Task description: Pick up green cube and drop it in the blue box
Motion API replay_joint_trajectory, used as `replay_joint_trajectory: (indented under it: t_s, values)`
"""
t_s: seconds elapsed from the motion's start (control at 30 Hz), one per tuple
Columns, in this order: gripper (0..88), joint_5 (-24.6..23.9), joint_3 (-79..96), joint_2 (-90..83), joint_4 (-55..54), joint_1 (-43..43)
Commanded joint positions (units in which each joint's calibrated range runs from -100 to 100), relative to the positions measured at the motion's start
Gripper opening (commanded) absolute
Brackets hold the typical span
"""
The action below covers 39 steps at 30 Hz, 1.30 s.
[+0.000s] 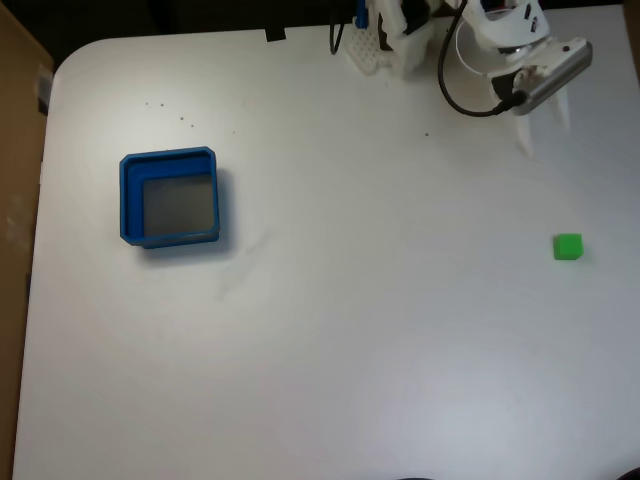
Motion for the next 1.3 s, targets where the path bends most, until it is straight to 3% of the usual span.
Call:
replay_joint_trajectory:
  t_s: [0.0,0.47,1.13,1.27]
  values:
    - [32.7,-0.15,-6.64,3.37,-0.96,-0.37]
    - [32.7,-0.29,-24.44,23.43,-0.88,-0.45]
    - [32.7,-0.44,-40.52,38.22,-0.88,-0.37]
    - [32.7,-3.27,-41.87,40.31,-0.88,-0.37]
